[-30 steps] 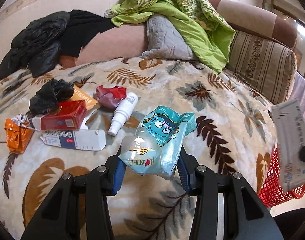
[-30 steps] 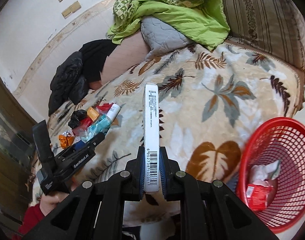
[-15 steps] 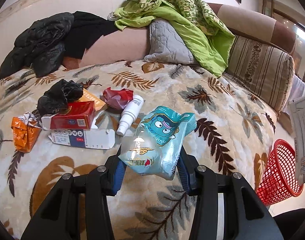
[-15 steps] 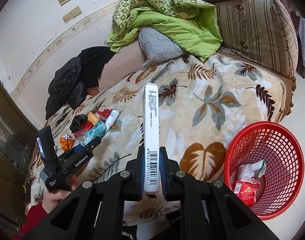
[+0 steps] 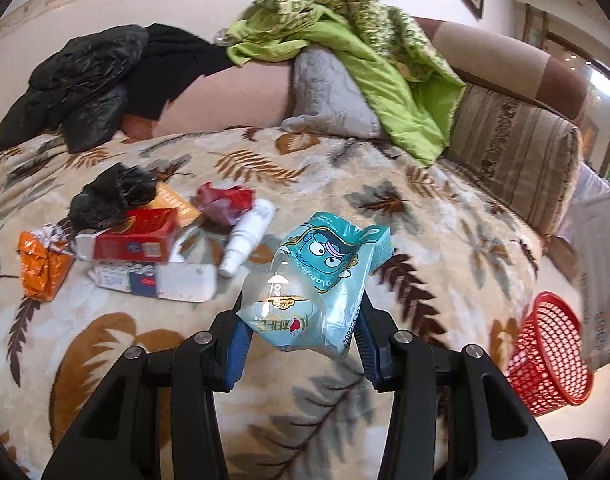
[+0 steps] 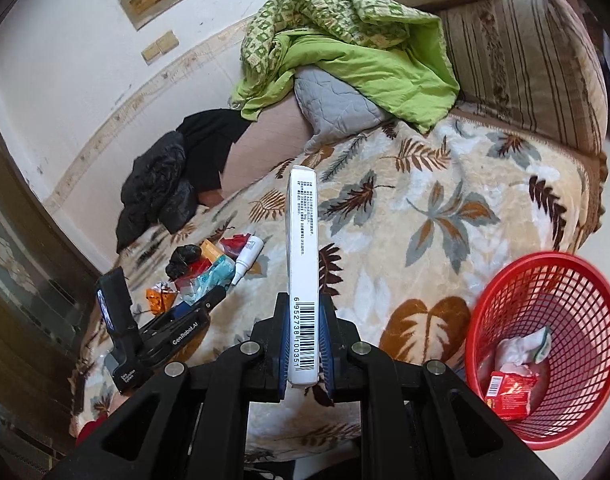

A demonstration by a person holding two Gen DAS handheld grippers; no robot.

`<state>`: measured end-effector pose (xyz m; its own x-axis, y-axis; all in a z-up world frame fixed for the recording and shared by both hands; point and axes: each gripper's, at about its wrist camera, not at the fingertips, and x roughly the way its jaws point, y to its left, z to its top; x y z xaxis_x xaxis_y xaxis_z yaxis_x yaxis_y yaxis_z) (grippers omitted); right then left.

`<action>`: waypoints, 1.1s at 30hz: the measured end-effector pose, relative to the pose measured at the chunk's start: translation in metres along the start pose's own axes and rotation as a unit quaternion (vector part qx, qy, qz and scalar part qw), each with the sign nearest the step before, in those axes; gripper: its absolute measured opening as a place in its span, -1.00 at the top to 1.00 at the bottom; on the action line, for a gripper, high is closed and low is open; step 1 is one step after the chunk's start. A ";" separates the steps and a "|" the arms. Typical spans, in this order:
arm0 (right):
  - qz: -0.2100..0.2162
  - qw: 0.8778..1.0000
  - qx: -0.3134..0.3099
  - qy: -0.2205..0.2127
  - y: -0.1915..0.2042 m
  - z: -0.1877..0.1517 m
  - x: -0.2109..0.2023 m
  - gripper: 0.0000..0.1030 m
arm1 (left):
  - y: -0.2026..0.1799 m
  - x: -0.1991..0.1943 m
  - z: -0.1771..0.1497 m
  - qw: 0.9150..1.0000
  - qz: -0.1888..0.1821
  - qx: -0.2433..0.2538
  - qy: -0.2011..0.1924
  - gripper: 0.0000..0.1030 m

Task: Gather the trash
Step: 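Release the snack packet and medicine box into the red wastebasket with both tools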

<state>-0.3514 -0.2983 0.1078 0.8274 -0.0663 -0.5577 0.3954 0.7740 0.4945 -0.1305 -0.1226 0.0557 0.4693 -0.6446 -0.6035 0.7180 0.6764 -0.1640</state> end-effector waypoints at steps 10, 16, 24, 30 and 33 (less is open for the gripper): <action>-0.015 0.996 0.084 -0.035 -0.100 -0.004 -0.053 0.73 | -0.077 -0.005 -0.005 0.993 -0.101 0.054 0.035 0.13; -0.066 0.991 0.093 -0.065 -0.136 0.001 -0.090 0.73 | -0.175 -0.004 0.002 0.971 -0.187 0.132 0.067 0.13; -0.098 0.984 0.134 -0.060 -0.180 -0.005 -0.100 0.71 | -0.281 0.007 -0.006 0.935 -0.243 0.225 0.125 0.11; -0.109 0.980 0.157 -0.047 -0.197 -0.007 -0.100 0.50 | -0.298 0.020 -0.010 0.934 -0.236 0.221 0.149 -0.15; -0.111 0.981 0.149 -0.051 -0.194 -0.005 -0.103 0.50 | -0.289 0.014 -0.008 0.939 -0.238 0.207 0.140 -0.16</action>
<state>-0.5156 -0.4384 0.0660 0.7369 -0.2883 -0.6114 0.6574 0.5163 0.5489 -0.3355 -0.3238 0.0888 -0.0676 -0.6808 -0.7293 0.9774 0.1016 -0.1854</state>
